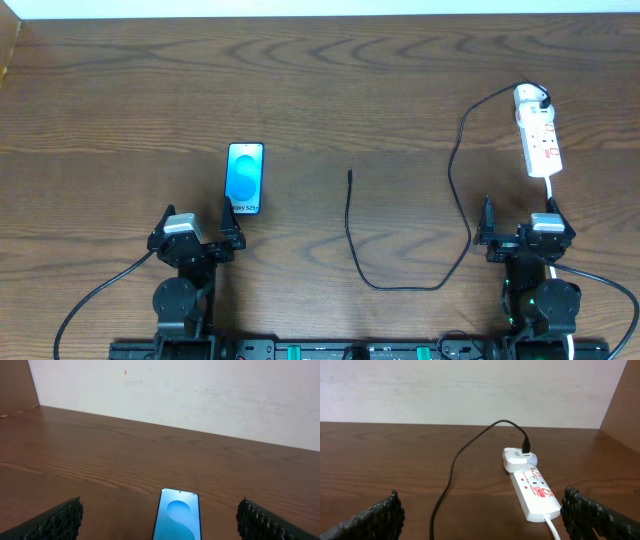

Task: Plug charger to phone and switch on socket

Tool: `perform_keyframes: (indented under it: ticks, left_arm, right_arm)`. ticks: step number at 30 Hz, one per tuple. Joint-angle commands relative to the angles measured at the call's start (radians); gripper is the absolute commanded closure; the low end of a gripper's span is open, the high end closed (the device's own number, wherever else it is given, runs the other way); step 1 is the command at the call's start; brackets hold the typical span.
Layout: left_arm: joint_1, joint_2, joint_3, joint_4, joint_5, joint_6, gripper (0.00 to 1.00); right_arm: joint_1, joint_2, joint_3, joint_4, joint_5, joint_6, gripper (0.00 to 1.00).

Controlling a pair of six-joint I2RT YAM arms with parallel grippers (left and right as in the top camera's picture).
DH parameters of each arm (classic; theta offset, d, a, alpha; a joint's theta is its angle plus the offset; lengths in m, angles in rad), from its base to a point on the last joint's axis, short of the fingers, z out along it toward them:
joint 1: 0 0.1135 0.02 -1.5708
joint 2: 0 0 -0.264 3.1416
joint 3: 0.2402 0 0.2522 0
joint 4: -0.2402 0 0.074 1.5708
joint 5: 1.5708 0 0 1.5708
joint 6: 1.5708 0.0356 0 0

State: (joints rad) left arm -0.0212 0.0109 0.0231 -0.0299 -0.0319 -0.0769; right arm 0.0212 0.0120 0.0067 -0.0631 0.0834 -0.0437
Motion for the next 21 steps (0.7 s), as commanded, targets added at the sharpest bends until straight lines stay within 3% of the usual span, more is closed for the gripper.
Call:
perform_keyframes:
  ticks: [1, 21]
  left_arm:
    - [0.005, -0.007, -0.019, -0.040, -0.013, 0.013, 0.02]
    - [0.005, -0.007, -0.017, -0.037, -0.001, 0.003, 0.02]
  right_arm:
    - [0.006, -0.007, -0.002, -0.001, 0.016, 0.013, 0.01]
    - [0.006, -0.007, -0.002, -0.001, 0.016, 0.013, 0.01]
